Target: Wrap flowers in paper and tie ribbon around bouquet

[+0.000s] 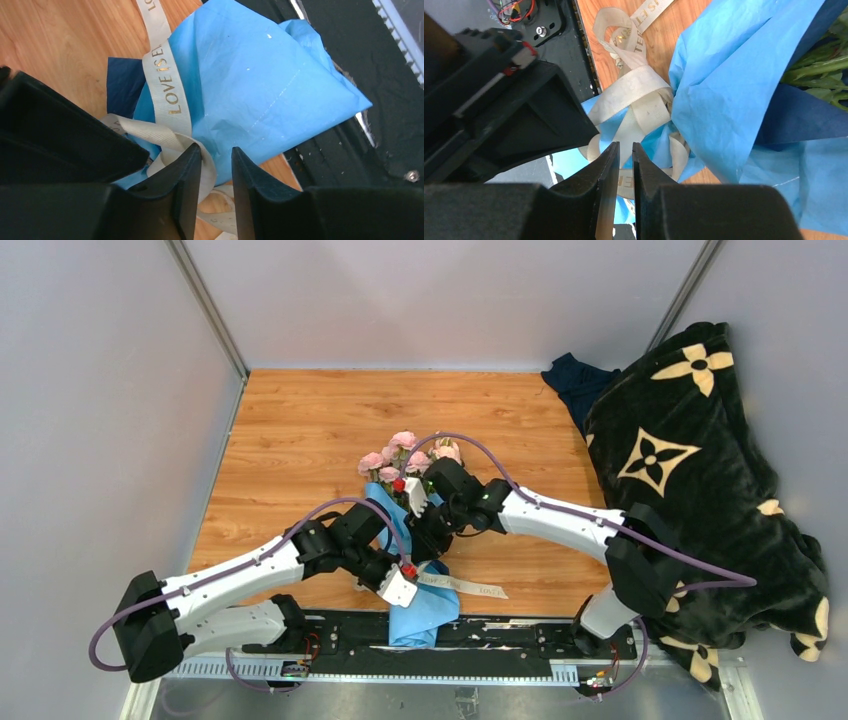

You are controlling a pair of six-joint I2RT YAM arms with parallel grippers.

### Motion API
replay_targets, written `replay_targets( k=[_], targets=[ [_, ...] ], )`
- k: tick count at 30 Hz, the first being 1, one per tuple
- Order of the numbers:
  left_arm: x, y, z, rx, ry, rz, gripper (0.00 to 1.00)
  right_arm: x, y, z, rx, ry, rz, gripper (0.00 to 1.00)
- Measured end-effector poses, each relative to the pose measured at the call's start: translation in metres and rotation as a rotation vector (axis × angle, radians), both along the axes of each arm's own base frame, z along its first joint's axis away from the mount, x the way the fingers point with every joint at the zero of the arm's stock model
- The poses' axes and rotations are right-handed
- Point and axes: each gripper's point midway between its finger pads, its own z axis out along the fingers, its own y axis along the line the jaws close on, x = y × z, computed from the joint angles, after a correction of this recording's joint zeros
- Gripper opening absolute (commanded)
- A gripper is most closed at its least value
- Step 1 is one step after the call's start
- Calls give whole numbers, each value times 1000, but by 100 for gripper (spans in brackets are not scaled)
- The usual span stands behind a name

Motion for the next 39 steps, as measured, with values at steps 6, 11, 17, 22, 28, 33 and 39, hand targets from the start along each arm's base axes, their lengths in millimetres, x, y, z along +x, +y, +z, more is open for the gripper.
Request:
replay_targets(
  k=[6, 11, 17, 22, 28, 33, 39],
  targets=[
    [-3, 9, -1, 40, -36, -65, 42, -8, 1, -20, -72, 14, 1, 24],
    [-5, 13, -5, 52, -56, -103, 43, -17, -2, -42, -162, 46, -1, 38],
    [-6, 19, -12, 72, -71, -129, 43, -17, -2, -45, -185, 39, -33, 50],
    [-7, 23, -18, 87, -81, -142, 43, -21, 5, -47, -174, 51, -26, 49],
    [-4, 23, -16, 86, -102, -137, 42, -23, 15, -55, -177, 84, 0, 8],
    [-2, 25, -15, 89, -115, -127, 41, -18, 20, -48, -166, 64, 9, 0],
    [4, 37, -5, 103, -156, -80, 39, -10, 18, -34, -156, 0, -5, 0]
  ],
)
